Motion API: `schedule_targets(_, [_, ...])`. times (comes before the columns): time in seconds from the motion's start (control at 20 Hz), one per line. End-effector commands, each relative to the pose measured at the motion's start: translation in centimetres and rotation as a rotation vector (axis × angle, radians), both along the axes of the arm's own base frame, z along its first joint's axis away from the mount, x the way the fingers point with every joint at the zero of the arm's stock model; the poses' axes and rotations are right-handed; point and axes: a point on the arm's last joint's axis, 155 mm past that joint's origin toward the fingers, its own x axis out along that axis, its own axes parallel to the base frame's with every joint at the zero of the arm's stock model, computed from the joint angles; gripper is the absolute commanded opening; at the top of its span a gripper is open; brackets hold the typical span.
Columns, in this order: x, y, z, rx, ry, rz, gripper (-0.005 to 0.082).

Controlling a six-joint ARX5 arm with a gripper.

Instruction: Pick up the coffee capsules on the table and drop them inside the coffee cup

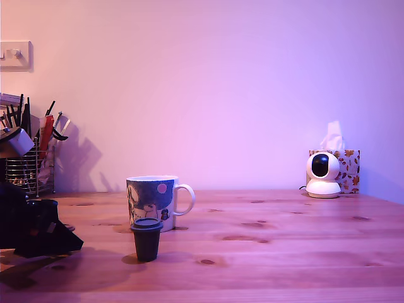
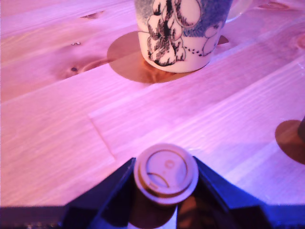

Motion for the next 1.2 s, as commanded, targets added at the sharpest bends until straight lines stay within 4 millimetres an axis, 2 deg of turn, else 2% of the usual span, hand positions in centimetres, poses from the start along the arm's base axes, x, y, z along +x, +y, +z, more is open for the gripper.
schedule_targets(0.0, [-0.4,-0.2,0.0,-0.008,0.013,-0.007,0.0316])
schedule_targets(0.45, [0.9,-0.5,6.2,-0.069,-0.149,0.000,0.0316])
schedule_targets(0.6, [0.4,-0.5,5.4,-0.062,-0.110,-0.006,0.0349])
schedule_targets(0.75, [0.2,-0.8,5.2,-0.056,-0.107,-0.020,0.0616])
schedule_targets(0.8, [0.2,-0.8,5.2,-0.044,-0.114,-0.030,0.0674])
schedule_targets(1.0, [0.2,-0.6,4.8,-0.027,-0.103,-0.020,0.0679])
schedule_targets(1.15, [-0.3,-0.2,3.4,-0.005,-0.046,-0.007,0.0679])
